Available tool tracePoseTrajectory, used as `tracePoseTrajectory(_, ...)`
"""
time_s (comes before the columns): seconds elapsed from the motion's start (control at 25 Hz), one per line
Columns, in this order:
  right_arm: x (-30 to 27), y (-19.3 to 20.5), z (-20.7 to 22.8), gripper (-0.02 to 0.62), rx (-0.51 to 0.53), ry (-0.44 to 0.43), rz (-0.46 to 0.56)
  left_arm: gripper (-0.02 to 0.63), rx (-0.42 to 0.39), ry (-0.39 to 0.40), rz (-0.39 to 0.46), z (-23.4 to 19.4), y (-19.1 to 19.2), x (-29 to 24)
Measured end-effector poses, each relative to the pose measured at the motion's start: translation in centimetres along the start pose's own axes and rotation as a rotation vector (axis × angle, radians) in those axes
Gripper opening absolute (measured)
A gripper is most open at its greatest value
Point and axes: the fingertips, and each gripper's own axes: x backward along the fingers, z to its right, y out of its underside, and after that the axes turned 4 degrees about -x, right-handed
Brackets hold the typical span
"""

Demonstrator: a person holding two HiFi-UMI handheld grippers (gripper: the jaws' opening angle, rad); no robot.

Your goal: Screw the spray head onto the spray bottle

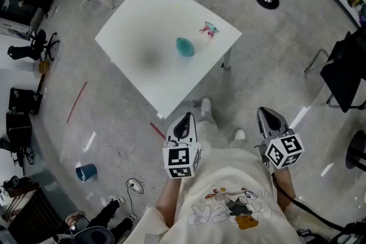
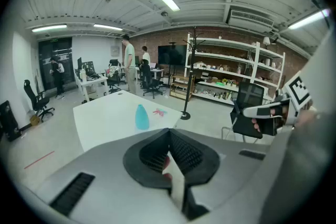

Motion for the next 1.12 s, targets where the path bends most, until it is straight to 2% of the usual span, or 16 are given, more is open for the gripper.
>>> tracePoseTrajectory(0.12, -4.0, -3.7, -0.7, 0.006, -0.043, 0.035, 0.05, 0.006, -0.035, 0.047, -0.004, -4.7, -2.5, -3.4)
tracePoseTrajectory(0.28, -8.3, -7.8, -1.9, 0.006, -0.083, 0.097, 0.125, 0.008, -0.099, 0.133, -0.003, -8.9, -4.9, -6.9)
tracePoseTrajectory(0.44, -12.1, -9.5, -3.7, 0.006, -0.086, 0.129, 0.141, 0.008, -0.137, 0.203, 0.021, -11.5, -6.4, -10.2)
tracePoseTrajectory(0.68, -15.6, -9.8, -4.3, 0.006, -0.106, 0.151, 0.104, 0.009, -0.271, 0.287, 0.016, -13.2, -5.3, -15.1)
tracePoseTrajectory(0.72, -16.1, -9.9, -4.3, 0.006, -0.109, 0.155, 0.096, 0.038, -0.293, 0.304, 0.007, -13.5, -4.7, -16.6)
tracePoseTrajectory(0.76, -16.6, -10.0, -4.3, 0.006, -0.113, 0.159, 0.088, 0.13, -0.32, 0.32, -0.006, -13.7, -3.8, -18.2)
tracePoseTrajectory(0.88, -17.2, -10.5, -5.2, 0.006, -0.106, 0.161, 0.085, 0.32, -0.39, 0.347, -0.031, -14.0, -0.8, -23.3)
tracePoseTrajectory(1.0, -17.5, -11.3, -6.5, 0.006, -0.082, 0.168, 0.095, 0.397, -0.42, 0.349, -0.017, -14.8, 0.7, -27.9)
tracePoseTrajectory(1.12, -17.6, -11.4, -7.1, 0.006, -0.074, 0.185, 0.086, 0.413, -0.419, 0.333, 0.012, -15.5, 1.1, -31.3)
